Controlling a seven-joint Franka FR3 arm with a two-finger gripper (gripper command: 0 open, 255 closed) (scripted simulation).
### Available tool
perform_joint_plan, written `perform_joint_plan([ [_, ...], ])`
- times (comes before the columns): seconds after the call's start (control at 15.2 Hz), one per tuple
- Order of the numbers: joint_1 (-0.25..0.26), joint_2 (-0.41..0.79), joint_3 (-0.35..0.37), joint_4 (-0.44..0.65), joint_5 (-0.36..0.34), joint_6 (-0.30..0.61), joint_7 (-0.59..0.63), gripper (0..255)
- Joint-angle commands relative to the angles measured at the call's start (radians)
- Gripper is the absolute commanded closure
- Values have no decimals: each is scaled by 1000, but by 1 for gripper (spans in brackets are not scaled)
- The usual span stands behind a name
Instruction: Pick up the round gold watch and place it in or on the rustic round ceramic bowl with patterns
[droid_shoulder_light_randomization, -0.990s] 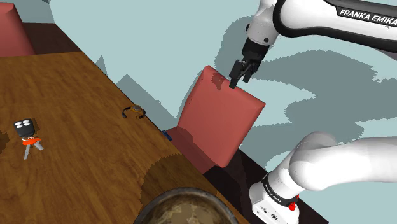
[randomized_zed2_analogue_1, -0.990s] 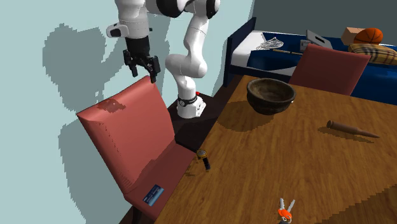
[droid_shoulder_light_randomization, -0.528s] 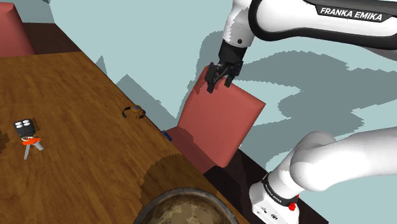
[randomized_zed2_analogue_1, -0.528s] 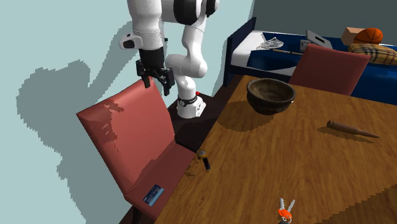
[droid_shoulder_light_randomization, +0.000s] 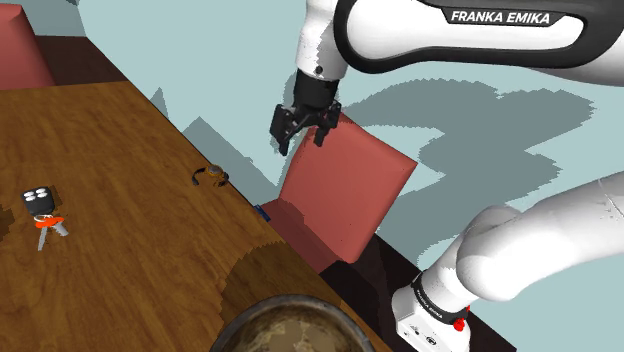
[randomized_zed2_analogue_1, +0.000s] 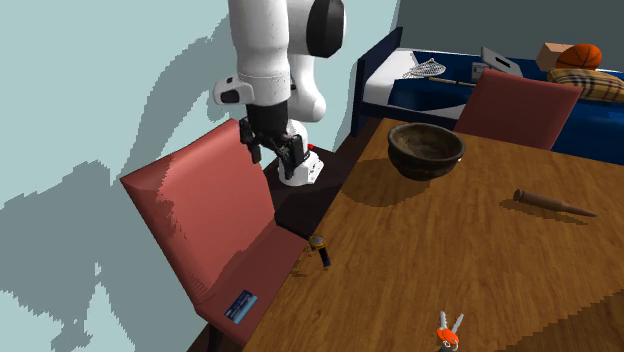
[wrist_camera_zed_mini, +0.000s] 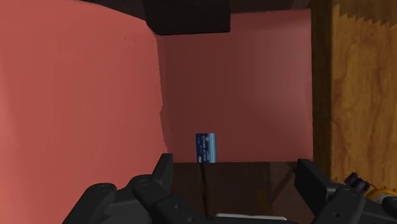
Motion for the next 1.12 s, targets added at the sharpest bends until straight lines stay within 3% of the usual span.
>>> perform_joint_plan([
  [0.0,1,71,40,57,-9,13,65,0],
  [0.4,17,290,142,239,-82,35,263,0],
  [0.73,70,504,193,436,-189,19,431,0],
  [1.06,77,523,191,401,-200,70,443,0],
])
